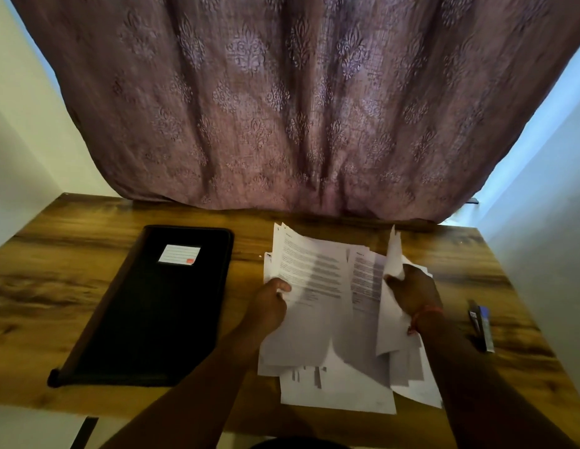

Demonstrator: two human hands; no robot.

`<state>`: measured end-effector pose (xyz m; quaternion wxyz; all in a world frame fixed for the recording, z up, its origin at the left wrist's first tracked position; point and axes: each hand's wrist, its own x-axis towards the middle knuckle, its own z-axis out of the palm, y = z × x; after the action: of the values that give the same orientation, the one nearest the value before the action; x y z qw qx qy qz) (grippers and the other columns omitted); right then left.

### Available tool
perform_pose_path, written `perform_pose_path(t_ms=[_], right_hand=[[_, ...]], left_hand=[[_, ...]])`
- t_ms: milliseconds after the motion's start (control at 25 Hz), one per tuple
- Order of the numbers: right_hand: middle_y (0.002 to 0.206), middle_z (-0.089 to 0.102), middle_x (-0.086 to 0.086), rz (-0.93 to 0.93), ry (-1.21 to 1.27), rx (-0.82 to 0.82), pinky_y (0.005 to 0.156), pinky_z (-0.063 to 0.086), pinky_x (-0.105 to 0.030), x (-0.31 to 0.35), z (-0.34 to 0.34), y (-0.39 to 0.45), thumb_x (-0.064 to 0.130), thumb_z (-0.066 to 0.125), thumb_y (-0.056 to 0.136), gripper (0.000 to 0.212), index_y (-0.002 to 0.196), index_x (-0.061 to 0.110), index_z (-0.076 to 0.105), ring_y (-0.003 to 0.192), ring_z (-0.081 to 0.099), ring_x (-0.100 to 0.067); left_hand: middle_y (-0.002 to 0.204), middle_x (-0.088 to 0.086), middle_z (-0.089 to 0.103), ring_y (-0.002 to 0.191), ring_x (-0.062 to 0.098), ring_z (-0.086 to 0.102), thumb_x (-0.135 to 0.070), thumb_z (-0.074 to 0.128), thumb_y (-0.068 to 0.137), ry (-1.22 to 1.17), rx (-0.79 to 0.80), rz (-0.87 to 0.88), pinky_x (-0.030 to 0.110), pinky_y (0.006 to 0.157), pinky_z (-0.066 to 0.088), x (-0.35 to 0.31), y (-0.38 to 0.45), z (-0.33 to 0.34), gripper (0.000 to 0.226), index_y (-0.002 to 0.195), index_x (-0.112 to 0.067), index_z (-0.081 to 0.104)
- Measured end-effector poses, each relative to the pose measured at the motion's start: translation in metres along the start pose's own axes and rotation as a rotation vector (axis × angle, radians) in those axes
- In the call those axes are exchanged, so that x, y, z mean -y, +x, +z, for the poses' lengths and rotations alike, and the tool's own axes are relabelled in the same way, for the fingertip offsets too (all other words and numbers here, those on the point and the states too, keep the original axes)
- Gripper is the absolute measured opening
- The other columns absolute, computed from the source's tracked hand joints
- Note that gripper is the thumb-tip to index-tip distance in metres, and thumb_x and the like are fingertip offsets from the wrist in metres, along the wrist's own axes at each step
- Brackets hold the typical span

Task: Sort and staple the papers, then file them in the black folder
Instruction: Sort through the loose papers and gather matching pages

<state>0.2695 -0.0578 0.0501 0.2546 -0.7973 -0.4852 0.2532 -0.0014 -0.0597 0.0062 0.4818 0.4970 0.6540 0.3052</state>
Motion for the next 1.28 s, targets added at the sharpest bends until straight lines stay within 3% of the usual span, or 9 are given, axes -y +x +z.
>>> perform_pose_path(t_ms=[200,400,680,800,880,960,1040,1200,1280], right_hand=[[0.116,0.066,-0.010,-0.139,-0.194,0.030,0.093,0.051,-0.047,0.033,0.019,-0.009,0.032,0.051,0.098,0.028,0.121,0.016,0.057,0.103,0.063,-0.030],[0.122,0.061,-0.009,-0.210,-0.391,0.321,0.094,0.051,-0.045,0.057,0.089,-0.027,0.029,0.047,0.096,0.037,0.131,0.016,0.045,0.108,0.061,-0.028],[0.119,0.062,-0.006,-0.227,-0.357,0.311,0.095,0.050,-0.043,0.060,0.111,-0.030,0.030,0.041,0.100,0.026,0.121,0.018,0.049,0.105,0.062,-0.025],[0.118,0.063,-0.004,-0.148,-0.212,0.282,0.097,0.049,-0.042,0.056,0.103,-0.024,0.032,0.048,0.098,0.029,0.124,0.019,0.051,0.108,0.062,-0.025],[0.119,0.063,-0.004,-0.087,-0.075,0.298,0.099,0.047,-0.042,0.050,0.099,-0.020,0.032,0.049,0.099,0.030,0.125,0.017,0.052,0.109,0.061,-0.025],[0.115,0.064,-0.002,-0.047,0.028,0.288,0.097,0.051,-0.041,0.045,0.096,-0.018,0.041,0.051,0.097,0.035,0.123,0.018,0.052,0.104,0.063,-0.023],[0.111,0.061,0.001,-0.008,0.085,0.251,0.093,0.052,-0.038,0.040,0.095,-0.012,0.044,0.059,0.092,0.039,0.120,0.017,0.051,0.103,0.062,-0.022],[0.121,0.057,-0.009,0.061,0.061,0.181,0.093,0.055,-0.042,0.034,0.092,0.001,0.025,0.064,0.087,0.037,0.120,0.013,0.053,0.110,0.060,-0.029],[0.119,0.060,-0.010,0.051,-0.006,0.180,0.096,0.052,-0.044,0.032,0.089,0.005,0.016,0.064,0.088,0.033,0.120,0.013,0.056,0.113,0.059,-0.031]], left_hand=[[0.140,0.002,0.052,0.121,0.024,0.051,-0.006,0.041,0.101,0.165,0.056,0.004,0.031,0.102,0.045,0.000,-0.002,0.019,0.030,0.111,-0.026,0.060],[0.129,0.004,0.054,0.105,0.024,0.054,-0.012,0.040,0.101,0.070,0.198,-0.119,0.040,0.097,0.049,-0.011,-0.008,0.029,0.032,0.124,-0.025,0.058],[0.137,0.000,0.053,0.127,0.021,0.050,-0.025,0.046,0.103,0.506,0.062,0.335,0.037,0.113,0.038,-0.007,-0.003,0.045,0.030,0.133,-0.024,0.053],[0.144,0.000,0.046,0.134,0.025,0.043,-0.042,0.039,0.104,0.293,0.087,0.262,0.034,0.106,0.037,-0.021,-0.012,0.054,0.046,0.148,-0.031,0.031],[0.126,-0.002,0.055,0.119,0.022,0.053,-0.049,0.036,0.103,0.155,0.102,0.212,0.032,0.098,0.041,-0.019,-0.014,0.061,0.043,0.142,-0.030,0.035],[0.124,-0.003,0.057,0.109,0.011,0.056,-0.037,0.044,0.104,0.150,0.220,0.201,0.027,0.103,0.041,-0.020,-0.013,0.062,0.035,0.137,-0.030,0.038],[0.143,0.000,0.050,0.115,0.005,0.055,-0.015,0.051,0.101,0.045,0.343,0.056,0.025,0.103,0.047,-0.018,-0.006,0.061,0.050,0.147,-0.025,0.034],[0.140,0.017,0.053,0.099,0.009,0.060,0.008,0.055,0.092,-0.106,0.480,-0.056,0.031,0.098,0.052,-0.020,0.010,0.063,0.051,0.141,-0.006,0.046],[0.142,0.012,0.052,0.109,0.014,0.058,0.002,0.052,0.096,0.061,0.489,-0.036,0.027,0.102,0.044,-0.023,0.013,0.070,0.046,0.140,-0.011,0.048]])
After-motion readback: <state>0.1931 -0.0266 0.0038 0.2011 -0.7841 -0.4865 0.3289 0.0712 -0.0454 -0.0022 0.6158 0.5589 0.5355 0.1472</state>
